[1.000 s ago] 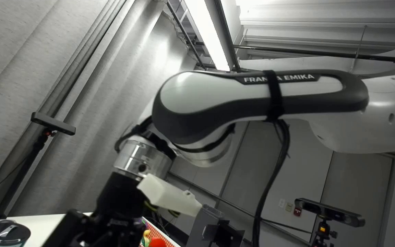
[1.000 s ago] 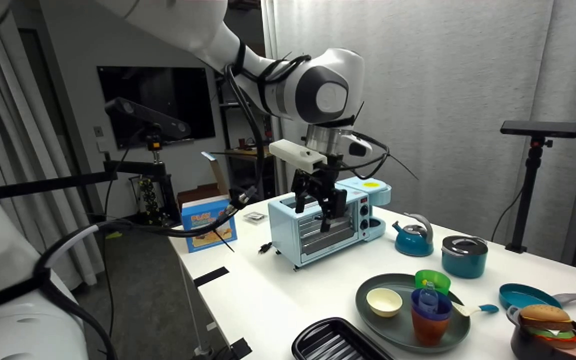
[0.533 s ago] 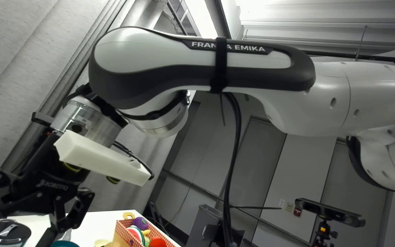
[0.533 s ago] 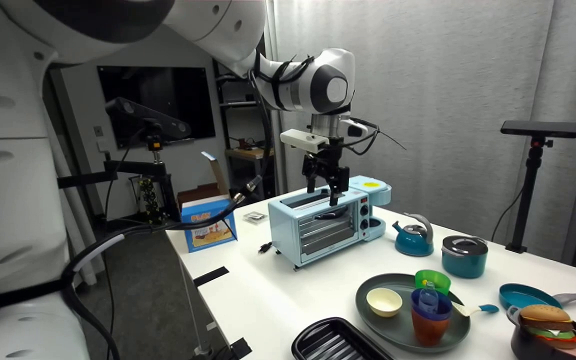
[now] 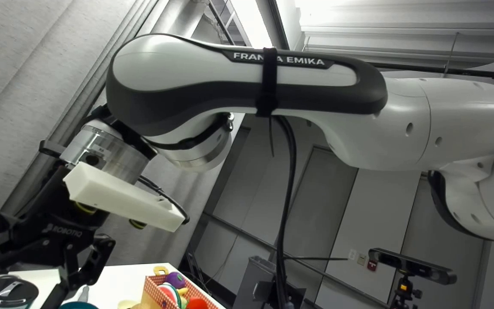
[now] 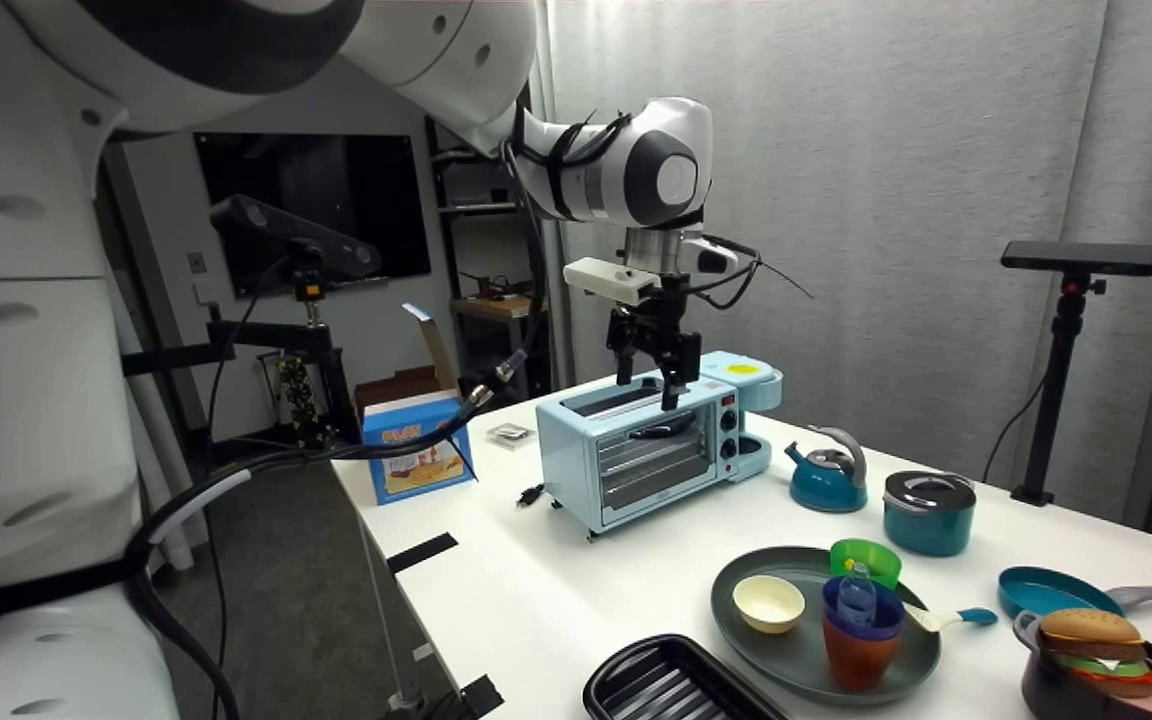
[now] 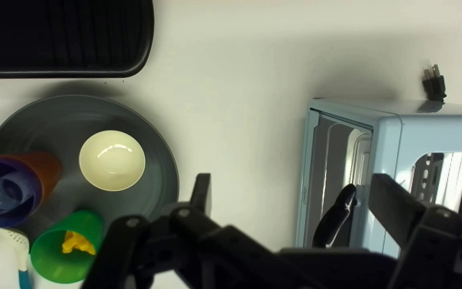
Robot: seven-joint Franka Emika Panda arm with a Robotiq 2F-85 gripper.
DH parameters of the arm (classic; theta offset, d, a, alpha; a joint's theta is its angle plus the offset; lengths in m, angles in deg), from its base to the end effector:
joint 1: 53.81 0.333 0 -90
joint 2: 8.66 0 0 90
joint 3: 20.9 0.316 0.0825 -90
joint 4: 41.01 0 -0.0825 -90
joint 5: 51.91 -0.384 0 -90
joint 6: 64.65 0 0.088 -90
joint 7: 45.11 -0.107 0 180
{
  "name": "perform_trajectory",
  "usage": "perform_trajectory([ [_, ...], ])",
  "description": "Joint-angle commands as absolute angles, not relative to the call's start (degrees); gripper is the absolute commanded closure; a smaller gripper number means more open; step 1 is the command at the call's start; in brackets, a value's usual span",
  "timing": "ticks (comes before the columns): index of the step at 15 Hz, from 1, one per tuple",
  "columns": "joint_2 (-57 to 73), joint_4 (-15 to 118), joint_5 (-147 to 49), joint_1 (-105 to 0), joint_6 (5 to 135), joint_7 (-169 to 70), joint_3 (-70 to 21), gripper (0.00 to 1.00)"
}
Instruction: Put the white bowl in the blue cup
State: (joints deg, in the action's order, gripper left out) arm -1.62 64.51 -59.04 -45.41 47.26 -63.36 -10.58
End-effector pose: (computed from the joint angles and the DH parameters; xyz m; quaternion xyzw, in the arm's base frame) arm 0.5607 0.1950 0.4592 -0.9974 0.0200 0.0264 0.0635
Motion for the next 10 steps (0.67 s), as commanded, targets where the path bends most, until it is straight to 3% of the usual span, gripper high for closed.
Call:
perform_trajectory([
  [1,-0.81,64.19,-58.1,-45.03,47.97,-64.12,-11.89,0.0],
  [10,2.33,65.27,-58.42,-47.16,48.06,-64.42,-16.78,0.0],
])
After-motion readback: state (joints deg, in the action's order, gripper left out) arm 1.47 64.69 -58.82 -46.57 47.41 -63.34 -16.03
